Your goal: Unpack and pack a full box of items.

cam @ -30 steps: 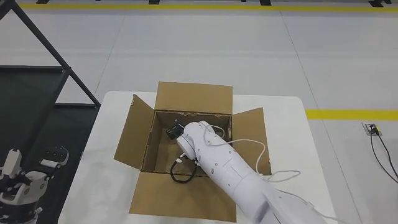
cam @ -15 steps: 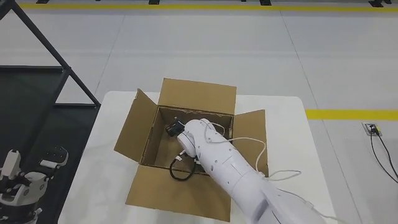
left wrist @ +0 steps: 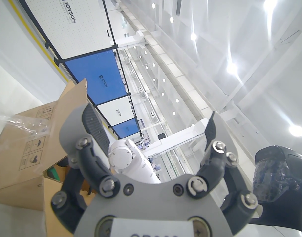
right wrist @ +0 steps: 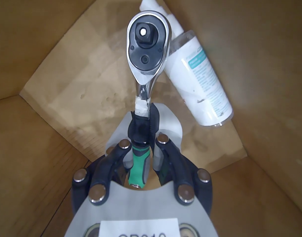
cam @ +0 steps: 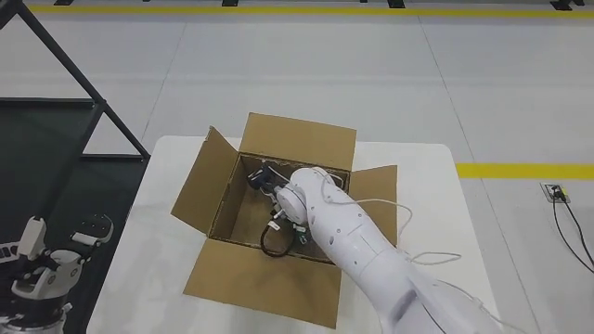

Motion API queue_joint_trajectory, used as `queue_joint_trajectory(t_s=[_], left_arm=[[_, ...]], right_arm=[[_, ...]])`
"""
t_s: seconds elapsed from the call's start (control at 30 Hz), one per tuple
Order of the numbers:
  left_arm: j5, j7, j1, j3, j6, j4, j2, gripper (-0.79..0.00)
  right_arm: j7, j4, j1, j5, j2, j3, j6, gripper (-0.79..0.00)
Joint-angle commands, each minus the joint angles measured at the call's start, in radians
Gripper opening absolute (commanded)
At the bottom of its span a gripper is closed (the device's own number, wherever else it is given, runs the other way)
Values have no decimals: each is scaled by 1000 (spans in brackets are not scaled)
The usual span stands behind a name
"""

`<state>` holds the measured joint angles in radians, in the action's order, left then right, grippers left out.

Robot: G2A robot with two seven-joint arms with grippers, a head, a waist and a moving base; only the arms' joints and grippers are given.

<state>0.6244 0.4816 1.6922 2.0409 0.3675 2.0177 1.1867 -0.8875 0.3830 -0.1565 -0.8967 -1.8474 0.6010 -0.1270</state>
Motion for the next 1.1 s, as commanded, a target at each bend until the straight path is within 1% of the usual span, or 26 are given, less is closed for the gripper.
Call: queue_joint_trajectory(t_s=[0.0, 0.13, 0.23, 0.33, 0.43, 0.5, 0.57, 0.9, 0.93, 1.0, 1.07], left_arm=[[-4, 1, -5, -2, -4, -2, 0, 0], [-10, 3, -15, -7, -12, -3, 0, 0], [-14, 4, -22, -10, -18, -3, 0, 0], [-20, 3, -27, -15, -22, -3, 1, 0], [-25, 2, -33, -19, -26, -4, 1, 0], [-28, 0, -37, -22, -31, -5, 1, 0], [-32, -1, -40, -25, -34, -4, 2, 0], [-37, -10, -52, -24, -48, -5, 2, 0], [-37, -10, -52, -23, -49, -4, 2, 0], [-42, -7, -52, -21, -51, -1, 2, 0], [-44, -7, -51, -21, -53, -1, 3, 0]], right_arm=[[-4, 41, -11, -10, 17, 12, 1, -785], [-32, 183, -55, -54, 64, 45, 12, -785], [-78, 347, -115, -110, 112, 86, 38, -785], [-138, 570, -214, -179, 168, 153, 57, -785], [-207, 817, -342, -267, 220, 232, 79, -785], [-242, 956, -424, -317, 245, 279, 91, -785], [-266, 1054, -488, -350, 260, 313, 127, -785], [-266, 1054, -488, -350, 260, 313, 127, -785], [-251, 1053, -495, -346, 260, 314, 124, -785], [-211, 1050, -500, -312, 259, 322, 89, -785], [-182, 1063, -495, -306, 260, 337, 91, -785]])
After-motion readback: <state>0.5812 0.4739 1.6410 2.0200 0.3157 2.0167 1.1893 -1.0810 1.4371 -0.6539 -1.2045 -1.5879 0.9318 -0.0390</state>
